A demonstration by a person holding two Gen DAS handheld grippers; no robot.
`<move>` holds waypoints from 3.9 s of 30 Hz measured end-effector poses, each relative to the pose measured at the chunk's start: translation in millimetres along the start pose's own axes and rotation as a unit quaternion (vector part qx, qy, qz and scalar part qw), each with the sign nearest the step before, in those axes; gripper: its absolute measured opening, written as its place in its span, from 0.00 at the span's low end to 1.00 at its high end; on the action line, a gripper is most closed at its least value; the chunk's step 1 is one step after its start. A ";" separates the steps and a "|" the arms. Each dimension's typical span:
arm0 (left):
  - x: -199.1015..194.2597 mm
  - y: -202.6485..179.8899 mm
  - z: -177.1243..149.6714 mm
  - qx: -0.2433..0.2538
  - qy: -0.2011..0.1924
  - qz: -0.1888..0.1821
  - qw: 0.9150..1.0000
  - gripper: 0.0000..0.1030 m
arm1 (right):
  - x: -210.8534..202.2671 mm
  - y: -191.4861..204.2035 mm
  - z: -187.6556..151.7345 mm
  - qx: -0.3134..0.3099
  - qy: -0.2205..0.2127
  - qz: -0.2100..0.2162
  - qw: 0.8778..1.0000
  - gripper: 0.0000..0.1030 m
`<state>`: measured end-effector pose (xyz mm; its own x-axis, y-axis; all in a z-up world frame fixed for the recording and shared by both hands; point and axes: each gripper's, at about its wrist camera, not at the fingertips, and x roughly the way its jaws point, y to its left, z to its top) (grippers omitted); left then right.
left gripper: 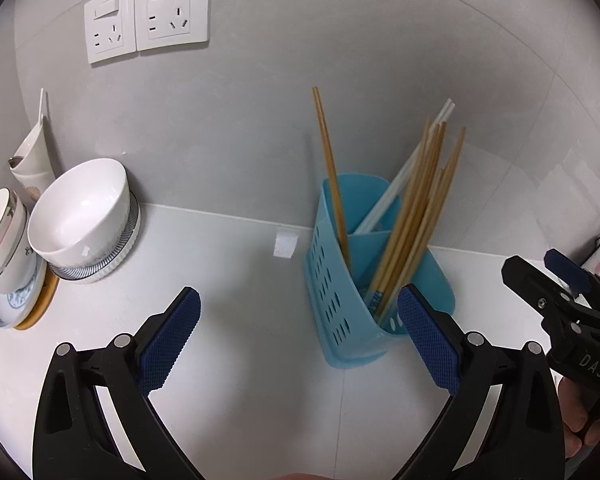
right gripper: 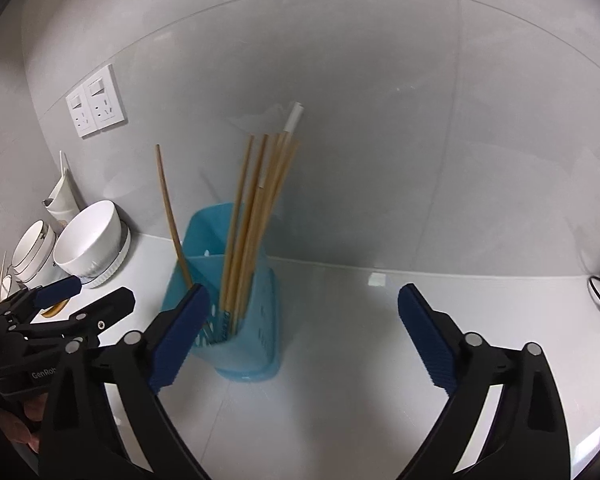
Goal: Organize utensils
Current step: 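Move both open tools back over the last chopsticks on the table, then close the left tool on a pale chopstick while the right tool grasps a printed-tip chopstick, then lift both chopsticks upright and carry them above the blue holder cup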
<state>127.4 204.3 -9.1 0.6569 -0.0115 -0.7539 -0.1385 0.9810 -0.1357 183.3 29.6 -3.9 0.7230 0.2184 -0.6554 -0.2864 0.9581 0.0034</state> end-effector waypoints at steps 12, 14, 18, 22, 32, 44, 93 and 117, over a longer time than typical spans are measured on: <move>-30.9 -24.8 -16.4 0.002 0.016 -0.008 1.000 0.94 | -43.1 -34.6 -13.3 0.047 0.001 0.001 0.999 0.92; -33.7 -31.5 -21.3 0.004 0.022 -0.006 1.000 0.94 | -51.7 -43.1 -17.4 0.050 0.000 -0.001 0.999 0.92; -40.2 -46.5 -32.5 -0.002 0.034 -0.019 0.999 0.94 | -68.3 -67.2 -33.4 0.059 0.004 -0.020 0.998 0.92; -46.9 -76.4 -47.3 0.006 0.046 -0.032 0.998 0.94 | -83.7 -102.9 -56.0 0.085 0.016 -0.041 0.995 0.92; -36.7 -177.0 -94.6 0.057 0.102 -0.078 0.990 0.94 | -122.1 -195.7 -116.6 0.126 0.044 -0.102 0.986 0.92; -12.0 -269.5 -149.0 0.108 0.161 -0.102 0.976 0.94 | -132.5 -268.3 -178.8 0.142 0.116 -0.152 0.971 0.84; 32.2 -370.2 -248.6 0.144 0.295 -0.031 0.944 0.03 | -75.0 -291.4 -253.8 0.114 0.342 -0.093 0.928 0.19; 4.2 -322.1 -215.1 0.118 0.264 -0.052 0.956 0.03 | -88.6 -270.6 -225.4 0.114 0.318 -0.104 0.936 0.06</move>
<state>15.4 -153.4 -106.8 0.1835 -0.1473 -0.9719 0.1193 0.9847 -0.1267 55.0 -290.8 -116.9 0.2073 -0.0613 -0.9764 0.0129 0.9981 -0.0600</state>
